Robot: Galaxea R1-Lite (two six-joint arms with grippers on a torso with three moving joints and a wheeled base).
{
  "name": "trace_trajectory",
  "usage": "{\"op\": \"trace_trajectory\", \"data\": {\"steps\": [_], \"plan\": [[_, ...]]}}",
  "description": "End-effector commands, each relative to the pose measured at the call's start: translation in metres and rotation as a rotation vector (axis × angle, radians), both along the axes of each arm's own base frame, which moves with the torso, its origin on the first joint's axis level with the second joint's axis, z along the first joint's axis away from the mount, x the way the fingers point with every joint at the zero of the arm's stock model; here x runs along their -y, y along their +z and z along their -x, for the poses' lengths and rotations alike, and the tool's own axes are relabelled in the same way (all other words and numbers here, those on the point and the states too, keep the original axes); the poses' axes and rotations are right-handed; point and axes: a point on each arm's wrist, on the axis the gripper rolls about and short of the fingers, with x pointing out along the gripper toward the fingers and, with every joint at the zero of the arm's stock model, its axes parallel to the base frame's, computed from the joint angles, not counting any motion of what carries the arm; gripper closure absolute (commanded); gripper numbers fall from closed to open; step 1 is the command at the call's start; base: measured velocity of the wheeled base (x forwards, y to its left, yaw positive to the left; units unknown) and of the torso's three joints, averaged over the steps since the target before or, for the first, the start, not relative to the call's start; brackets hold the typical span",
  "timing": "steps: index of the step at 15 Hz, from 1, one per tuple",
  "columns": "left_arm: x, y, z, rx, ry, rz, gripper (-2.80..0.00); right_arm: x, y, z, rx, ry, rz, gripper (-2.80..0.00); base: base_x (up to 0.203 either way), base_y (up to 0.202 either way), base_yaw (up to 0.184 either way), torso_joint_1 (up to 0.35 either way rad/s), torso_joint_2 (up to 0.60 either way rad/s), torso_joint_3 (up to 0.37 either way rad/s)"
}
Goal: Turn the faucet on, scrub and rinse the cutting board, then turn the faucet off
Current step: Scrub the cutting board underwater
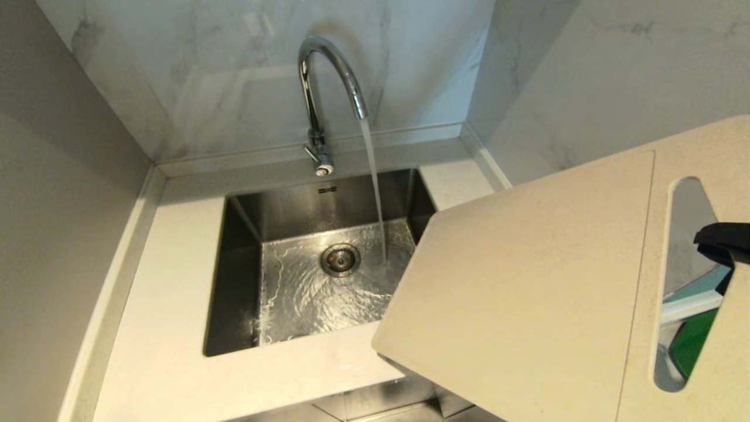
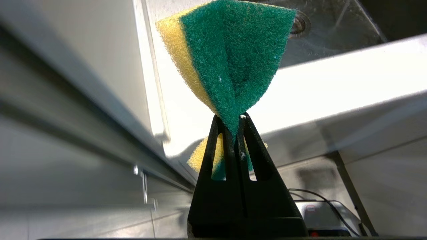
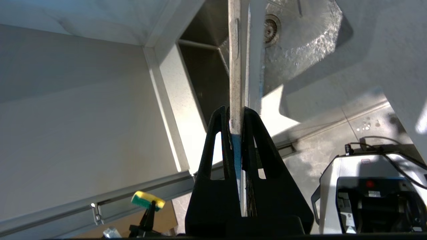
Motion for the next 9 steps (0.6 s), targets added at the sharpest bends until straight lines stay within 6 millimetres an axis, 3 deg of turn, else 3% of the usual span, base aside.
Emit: {"op": "trace_trajectory", "data": {"steps": [1, 4, 6, 9], "plan": [[0.0000, -0.0001, -0.0001, -0.002, 0.000, 0.000, 0.00, 0.0001, 0.0003, 0.0013, -0.002, 0.016, -0.009, 0.00, 0.164, 0.000, 0.022, 0.002, 0.00, 0.002], [0.0000, -0.0001, -0.0001, -0.002, 0.000, -0.002, 0.00, -0.0001, 0.0002, 0.0009, -0.004, 0.017, -0.009, 0.00, 0.238, 0.000, -0.036, -0.001, 0.01, 0.005], [0.0000, -0.0001, -0.0001, -0.002, 0.001, 0.000, 0.00, -0.0001, 0.0003, 0.0008, -0.002, 0.017, -0.008, 0.00, 0.133, 0.000, 0.007, 0.005, 0.01, 0.002], [-0.0001, -0.0001, -0.0001, -0.002, 0.003, 0.000, 0.00, -0.0001, 0.0006, 0.0007, 0.001, 0.017, -0.009, 0.00, 0.000, 0.000, 0.000, 0.000, 0.00, 0.000]]}}
